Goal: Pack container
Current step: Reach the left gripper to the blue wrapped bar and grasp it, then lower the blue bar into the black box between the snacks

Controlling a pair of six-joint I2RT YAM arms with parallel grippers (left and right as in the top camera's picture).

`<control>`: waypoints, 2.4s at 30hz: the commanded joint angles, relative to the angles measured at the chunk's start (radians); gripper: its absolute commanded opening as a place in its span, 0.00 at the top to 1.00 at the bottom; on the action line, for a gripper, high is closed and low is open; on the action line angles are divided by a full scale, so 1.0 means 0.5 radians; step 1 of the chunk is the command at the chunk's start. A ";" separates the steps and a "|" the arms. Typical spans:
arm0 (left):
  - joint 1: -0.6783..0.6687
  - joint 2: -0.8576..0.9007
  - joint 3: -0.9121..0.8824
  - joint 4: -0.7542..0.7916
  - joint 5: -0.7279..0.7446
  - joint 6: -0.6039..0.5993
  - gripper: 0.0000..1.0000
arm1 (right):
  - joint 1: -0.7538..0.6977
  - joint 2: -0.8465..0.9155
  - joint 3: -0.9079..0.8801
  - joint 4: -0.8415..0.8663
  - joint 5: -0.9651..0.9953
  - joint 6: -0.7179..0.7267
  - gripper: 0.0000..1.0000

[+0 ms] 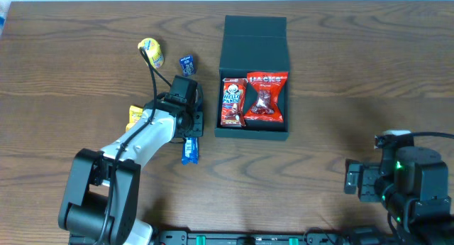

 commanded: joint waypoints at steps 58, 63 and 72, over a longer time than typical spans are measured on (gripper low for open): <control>-0.713 0.492 1.615 -0.820 -0.243 -0.439 0.88 | -0.020 -0.003 0.002 0.001 -0.006 -0.020 0.01; -0.711 0.599 1.615 -0.770 -0.242 -0.443 0.85 | -0.020 -0.003 0.002 0.001 -0.007 -0.020 0.01; -0.679 0.738 1.615 -0.697 -0.256 -0.443 0.86 | -0.020 -0.003 0.002 0.001 -0.006 -0.020 0.01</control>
